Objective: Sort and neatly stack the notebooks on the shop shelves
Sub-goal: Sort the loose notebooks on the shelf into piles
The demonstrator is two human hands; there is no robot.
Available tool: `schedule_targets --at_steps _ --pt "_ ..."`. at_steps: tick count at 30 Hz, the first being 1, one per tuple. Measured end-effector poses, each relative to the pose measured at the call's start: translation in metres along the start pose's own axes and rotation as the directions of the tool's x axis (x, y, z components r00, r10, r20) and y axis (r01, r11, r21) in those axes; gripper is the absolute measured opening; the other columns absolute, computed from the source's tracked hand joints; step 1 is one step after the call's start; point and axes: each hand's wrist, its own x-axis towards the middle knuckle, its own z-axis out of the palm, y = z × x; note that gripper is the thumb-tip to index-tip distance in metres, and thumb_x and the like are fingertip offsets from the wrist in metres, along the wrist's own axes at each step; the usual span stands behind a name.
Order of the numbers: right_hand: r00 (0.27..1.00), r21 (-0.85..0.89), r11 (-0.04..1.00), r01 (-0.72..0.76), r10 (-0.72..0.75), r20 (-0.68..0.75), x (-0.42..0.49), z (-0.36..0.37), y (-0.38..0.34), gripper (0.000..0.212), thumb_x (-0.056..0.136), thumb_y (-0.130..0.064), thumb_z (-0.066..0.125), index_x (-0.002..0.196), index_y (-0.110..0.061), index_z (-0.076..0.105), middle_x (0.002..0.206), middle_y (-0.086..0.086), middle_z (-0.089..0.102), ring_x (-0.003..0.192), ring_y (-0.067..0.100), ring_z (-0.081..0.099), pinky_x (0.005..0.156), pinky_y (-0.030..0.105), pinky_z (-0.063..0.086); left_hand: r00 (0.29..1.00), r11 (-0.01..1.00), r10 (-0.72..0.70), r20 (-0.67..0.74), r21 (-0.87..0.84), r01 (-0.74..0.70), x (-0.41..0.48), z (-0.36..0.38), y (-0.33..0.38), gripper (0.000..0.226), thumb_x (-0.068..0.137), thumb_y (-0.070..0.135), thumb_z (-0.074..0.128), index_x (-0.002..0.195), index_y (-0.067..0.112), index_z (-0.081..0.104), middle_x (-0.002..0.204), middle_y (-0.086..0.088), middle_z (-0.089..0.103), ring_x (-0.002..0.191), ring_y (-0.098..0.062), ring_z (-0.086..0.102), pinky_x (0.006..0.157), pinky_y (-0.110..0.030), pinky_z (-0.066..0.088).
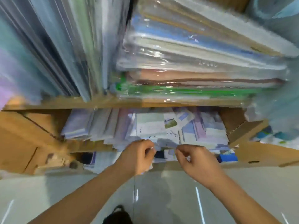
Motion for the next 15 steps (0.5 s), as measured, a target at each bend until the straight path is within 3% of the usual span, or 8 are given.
schedule_targets --at_steps 2,4,8,11,15 --pt "0.997 0.088 0.993 0.079 -0.078 -0.016 0.009 0.018 0.011 0.02 0.098 -0.034 0.06 0.091 -0.022 0.074 0.082 -0.004 0.07 0.078 0.014 0.064 0.072 0.037 0.054 0.999 0.997 0.008 -0.043 0.078 -0.005 0.002 0.013 -0.013 0.033 0.1 0.025 0.055 0.068 0.027 0.048 0.064 0.008 0.049 0.065 -0.014 0.052 0.065 -0.033 0.046" --pt "0.988 0.14 0.979 0.149 -0.141 -0.064 0.016 0.044 0.018 0.019 0.096 -0.032 0.064 0.081 -0.023 0.073 0.076 -0.007 0.065 0.073 0.011 0.06 0.069 0.036 0.052 0.996 0.996 0.016 -0.091 0.087 -0.008 0.004 0.027 -0.031 0.031 0.099 0.022 0.057 0.069 0.028 0.051 0.064 0.012 0.049 0.065 -0.01 0.052 0.064 -0.033 0.046" --pt "0.968 0.082 0.965 0.249 -0.25 -0.006 0.033 0.121 0.041 0.037 0.093 -0.053 0.047 0.065 -0.03 0.047 0.064 -0.008 0.049 0.067 0.013 0.053 0.062 0.04 0.048 0.972 0.983 0.126 -0.197 0.155 -0.096 0.011 0.067 -0.085 0.029 0.094 0.03 0.053 0.067 0.031 0.043 0.059 0.012 0.043 0.06 -0.005 0.046 0.055 -0.034 0.038" --pt "0.946 0.039 0.949 0.312 -0.314 0.076 0.048 0.192 0.066 0.042 0.091 -0.063 0.035 0.076 -0.031 0.058 0.07 -0.008 0.06 0.07 0.011 0.058 0.066 0.039 0.051 0.952 0.964 0.228 -0.204 0.183 -0.192 0.018 0.106 -0.142 0.028 0.095 0.033 0.051 0.068 0.027 0.047 0.061 0.007 0.051 0.059 -0.009 0.049 0.054 -0.038 0.039" --pt "0.937 0.009 0.938 0.346 -0.346 0.043 0.07 0.256 0.091 0.025 0.093 -0.055 0.052 0.072 -0.046 0.06 0.068 -0.018 0.063 0.066 0.004 0.059 0.069 0.034 0.053 0.914 0.929 0.322 -0.246 0.267 -0.255 0.021 0.143 -0.2 0.027 0.1 0.037 0.056 0.077 0.022 0.055 0.065 0.004 0.051 0.063 -0.01 0.05 0.061 -0.037 0.044"
